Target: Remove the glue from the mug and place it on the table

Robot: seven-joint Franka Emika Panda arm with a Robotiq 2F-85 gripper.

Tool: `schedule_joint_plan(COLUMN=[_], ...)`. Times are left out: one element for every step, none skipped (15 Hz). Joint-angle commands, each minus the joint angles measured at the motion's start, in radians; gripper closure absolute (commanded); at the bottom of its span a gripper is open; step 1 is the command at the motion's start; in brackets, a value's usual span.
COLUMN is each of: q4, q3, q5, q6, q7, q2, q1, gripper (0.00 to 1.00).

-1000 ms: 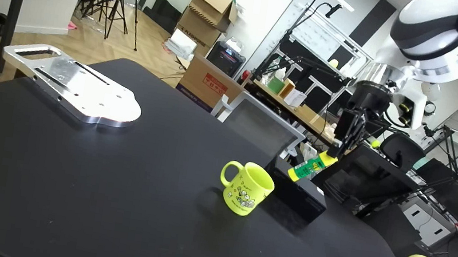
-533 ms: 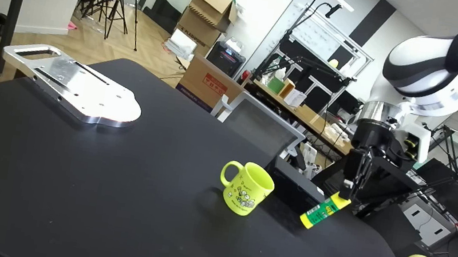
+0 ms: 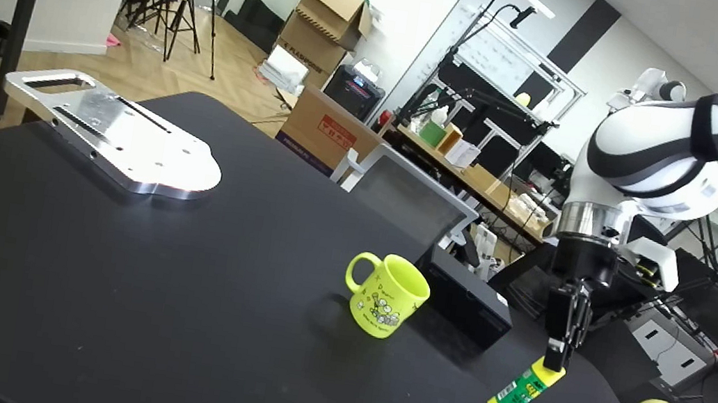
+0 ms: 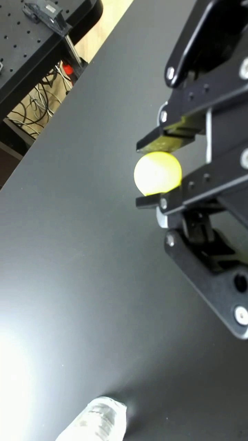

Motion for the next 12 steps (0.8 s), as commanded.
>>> schedule_joint_plan(q4=[-0.116, -0.133, -0.148, -0.163, -0.178, -0.195, -0.207, -0.222, -0.233, -0.242, -0.251, -0.261], q3=[-0.017, -0.022, -0.025, -0.028, -0.030, -0.032, -0.033, -0.034, -0.036, -0.038, -0.039, -0.040], q5=[-0.045, -0.054, -0.062, -0.067, -0.074, -0.078, -0.080, -0.080, -0.083, -0.087, -0.087, -0.083], q6=[0.112, 0.145, 0.169, 0.193, 0.212, 0.238, 0.258, 0.285, 0.302, 0.312, 0.321, 0.329], q7=[0.080, 0.096, 0.108, 0.119, 0.130, 0.143, 0.154, 0.165, 0.174, 0.180, 0.185, 0.193], q2=[-0.070, -0.073, -0.075, -0.078, -0.081, -0.086, -0.090, -0.096, -0.099, -0.106, -0.111, -0.119], q1=[0.000, 0.002, 0.002, 0.003, 0.004, 0.004, 0.004, 0.003, 0.003, 0.004, 0.003, 0.003], gripper=[0.91, 0.91, 0.91, 0.91, 0.91, 0.91, 0.91, 0.91, 0.91, 0.91, 0.91, 0.41])
